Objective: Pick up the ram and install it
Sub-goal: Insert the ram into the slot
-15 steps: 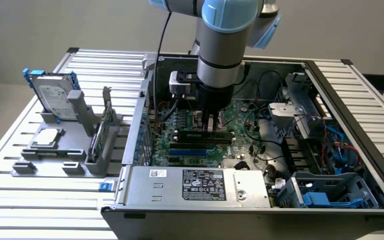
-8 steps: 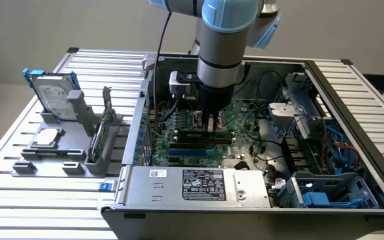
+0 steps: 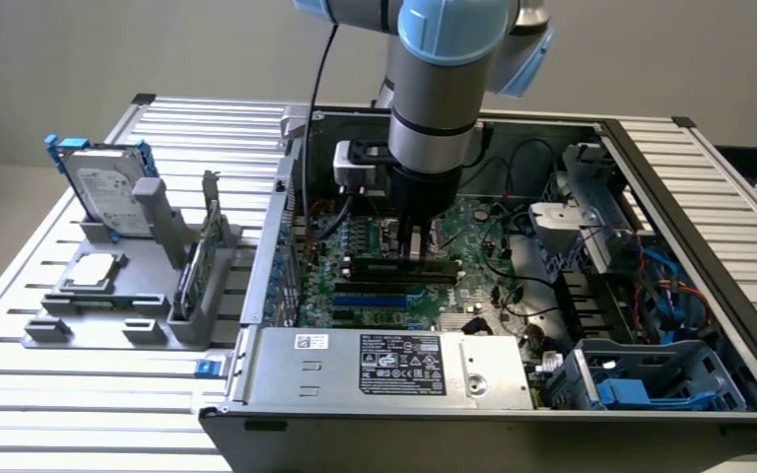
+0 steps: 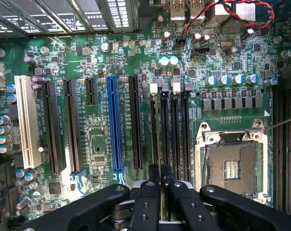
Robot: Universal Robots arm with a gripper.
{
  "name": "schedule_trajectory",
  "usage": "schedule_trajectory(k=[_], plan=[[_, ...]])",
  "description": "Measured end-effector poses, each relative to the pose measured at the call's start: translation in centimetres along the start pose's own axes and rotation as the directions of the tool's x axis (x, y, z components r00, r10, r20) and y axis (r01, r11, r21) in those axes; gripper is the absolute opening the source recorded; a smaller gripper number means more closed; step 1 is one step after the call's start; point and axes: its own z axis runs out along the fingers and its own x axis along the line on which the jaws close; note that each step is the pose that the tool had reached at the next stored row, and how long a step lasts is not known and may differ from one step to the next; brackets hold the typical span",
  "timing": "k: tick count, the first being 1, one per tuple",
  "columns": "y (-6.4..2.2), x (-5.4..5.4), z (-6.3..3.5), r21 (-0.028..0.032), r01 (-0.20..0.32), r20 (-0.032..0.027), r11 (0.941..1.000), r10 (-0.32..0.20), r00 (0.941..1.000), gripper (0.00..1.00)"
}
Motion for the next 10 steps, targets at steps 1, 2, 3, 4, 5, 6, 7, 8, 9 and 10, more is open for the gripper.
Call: schedule_trajectory(k=[1, 2, 3, 4, 5, 6, 7, 8, 9, 10], plan=[[0.00, 0.00, 0.01, 0.0000, 0.000, 0.0001, 1.0000, 0.000, 1.0000, 0.13], [0.00, 0.07, 0.08, -0.0002, 0.003, -0.0001, 1.0000, -0.003, 1.0000, 0.13], [-0.01, 0.07, 0.16, -0.0002, 0.005, -0.0001, 1.0000, -0.005, 1.0000, 0.13], [-0.02, 0.07, 0.16, -0.0002, 0.006, -0.0001, 1.0000, -0.006, 1.0000, 0.13], [-0.04, 0.07, 0.16, -0.0002, 0.006, 0.0000, 1.0000, -0.006, 1.0000, 0.13], [-0.05, 0.07, 0.17, -0.0002, 0.007, 0.0000, 1.0000, -0.007, 1.0000, 0.13], [-0.06, 0.07, 0.16, -0.0002, 0.007, 0.0000, 1.0000, -0.007, 1.0000, 0.13], [-0.06, 0.07, 0.16, -0.0002, 0.008, 0.0000, 1.0000, -0.008, 1.0000, 0.13], [-0.06, 0.07, 0.17, -0.0002, 0.008, -0.0002, 1.0000, -0.008, 1.0000, 0.13], [-0.07, 0.06, 0.22, -0.0001, 0.008, 0.0001, 1.0000, -0.008, 1.0000, 0.13]])
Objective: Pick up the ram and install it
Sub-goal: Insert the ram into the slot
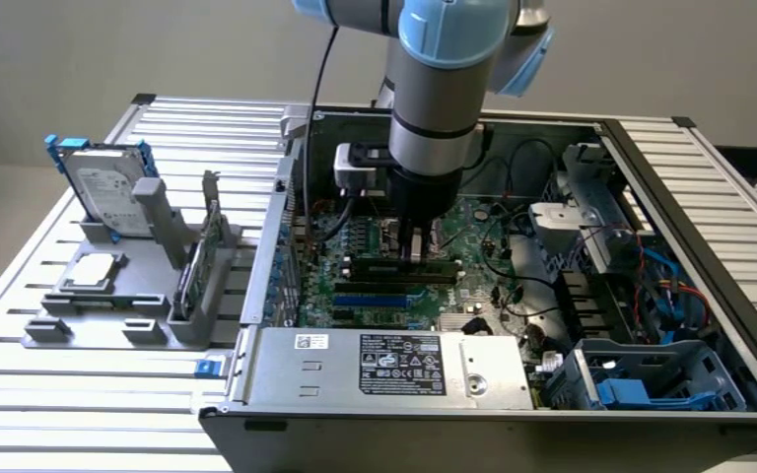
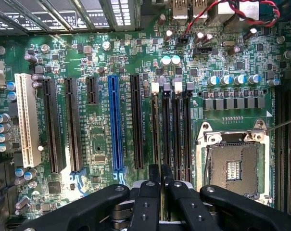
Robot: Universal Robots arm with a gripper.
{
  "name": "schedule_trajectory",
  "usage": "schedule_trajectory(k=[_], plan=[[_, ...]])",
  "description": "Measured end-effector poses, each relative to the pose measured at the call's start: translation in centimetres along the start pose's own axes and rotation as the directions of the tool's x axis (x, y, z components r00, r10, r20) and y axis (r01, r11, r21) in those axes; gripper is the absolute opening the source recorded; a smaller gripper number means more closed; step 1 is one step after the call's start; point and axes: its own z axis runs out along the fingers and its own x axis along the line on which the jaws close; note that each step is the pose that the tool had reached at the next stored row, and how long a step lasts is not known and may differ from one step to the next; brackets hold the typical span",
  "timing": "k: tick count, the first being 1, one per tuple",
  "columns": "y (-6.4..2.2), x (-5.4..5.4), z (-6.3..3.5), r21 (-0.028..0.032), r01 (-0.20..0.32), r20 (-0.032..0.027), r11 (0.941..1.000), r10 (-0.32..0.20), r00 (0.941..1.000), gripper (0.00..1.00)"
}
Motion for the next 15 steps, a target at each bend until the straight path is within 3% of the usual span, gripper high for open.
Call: schedule_trajectory(k=[9, 12, 15], plan=[[0.00, 0.02, 0.28, 0.0007, 0.000, -0.0004, 1.0000, 0.000, 1.0000, 0.15], [0.00, 0.01, 0.24, 0.0007, 0.000, -0.0001, 1.0000, 0.000, 1.0000, 0.28], [0.01, 0.00, -0.21, 0.0006, 0.000, -0.0001, 1.0000, 0.000, 1.0000, 0.28]])
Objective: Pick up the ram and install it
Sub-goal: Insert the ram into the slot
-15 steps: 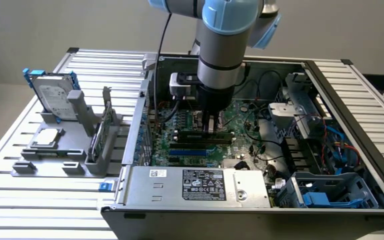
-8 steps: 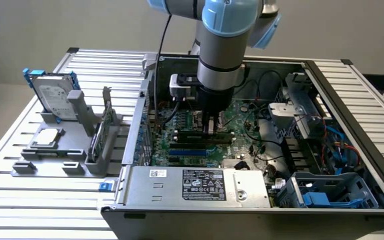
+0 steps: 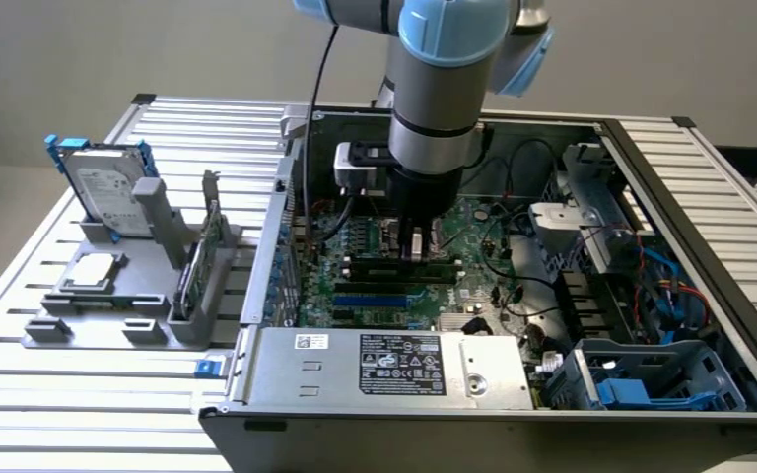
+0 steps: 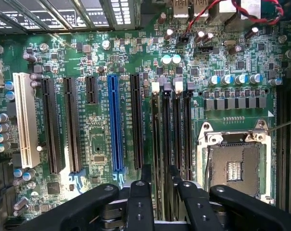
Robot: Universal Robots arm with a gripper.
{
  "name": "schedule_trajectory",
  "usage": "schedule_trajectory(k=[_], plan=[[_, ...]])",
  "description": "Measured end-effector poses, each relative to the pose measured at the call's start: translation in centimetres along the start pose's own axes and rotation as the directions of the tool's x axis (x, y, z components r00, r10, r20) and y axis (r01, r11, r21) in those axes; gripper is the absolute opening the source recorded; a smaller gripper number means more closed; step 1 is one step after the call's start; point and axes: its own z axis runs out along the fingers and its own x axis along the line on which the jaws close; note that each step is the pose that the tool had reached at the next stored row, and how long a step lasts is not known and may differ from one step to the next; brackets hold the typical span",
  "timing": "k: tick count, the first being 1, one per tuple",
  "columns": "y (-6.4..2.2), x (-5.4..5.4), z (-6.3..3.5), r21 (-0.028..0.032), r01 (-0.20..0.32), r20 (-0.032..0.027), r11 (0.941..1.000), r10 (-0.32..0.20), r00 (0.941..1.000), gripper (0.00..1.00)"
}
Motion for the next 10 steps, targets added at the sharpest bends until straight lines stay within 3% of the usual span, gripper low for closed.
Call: schedule_trajectory(k=[6, 10], plan=[[0.04, -0.1, -2.15, 0.0001, 0.000, -0.0001, 1.0000, 0.000, 1.0000, 0.28], [0.04, -0.1, -2.26, 0.0001, 0.000, 0.0003, 1.0000, 0.000, 1.0000, 0.19]])
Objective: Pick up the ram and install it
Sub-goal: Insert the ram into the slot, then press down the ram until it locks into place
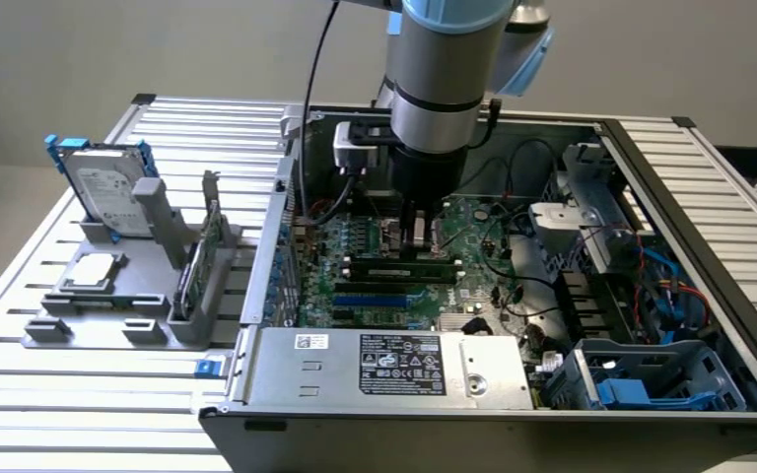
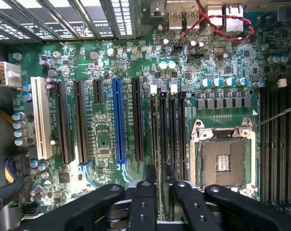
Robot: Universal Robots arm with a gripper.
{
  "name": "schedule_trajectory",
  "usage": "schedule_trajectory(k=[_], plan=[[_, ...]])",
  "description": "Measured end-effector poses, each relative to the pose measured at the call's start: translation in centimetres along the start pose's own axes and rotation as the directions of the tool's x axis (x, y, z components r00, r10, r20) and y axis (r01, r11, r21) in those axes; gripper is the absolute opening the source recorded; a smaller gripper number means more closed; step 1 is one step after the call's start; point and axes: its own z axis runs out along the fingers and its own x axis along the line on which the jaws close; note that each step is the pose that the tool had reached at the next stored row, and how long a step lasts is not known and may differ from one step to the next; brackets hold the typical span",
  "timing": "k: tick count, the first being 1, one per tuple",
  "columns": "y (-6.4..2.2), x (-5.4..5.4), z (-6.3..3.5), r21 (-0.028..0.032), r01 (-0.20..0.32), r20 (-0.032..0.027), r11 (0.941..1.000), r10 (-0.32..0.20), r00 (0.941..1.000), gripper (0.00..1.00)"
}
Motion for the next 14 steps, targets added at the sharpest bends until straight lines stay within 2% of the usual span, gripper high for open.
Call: schedule_trajectory(k=[1, 3, 14], plan=[[0.00, 0.00, -0.01, 0.0000, 0.000, -0.0001, 1.0000, 0.000, 1.0000, 0.13], [0.00, 0.00, -0.01, -0.0001, 0.000, -0.0002, 1.0000, 0.000, 1.0000, 0.11], [0.00, 0.00, -0.01, -0.0001, 0.000, -0.0003, 1.0000, 0.000, 1.0000, 0.11]])
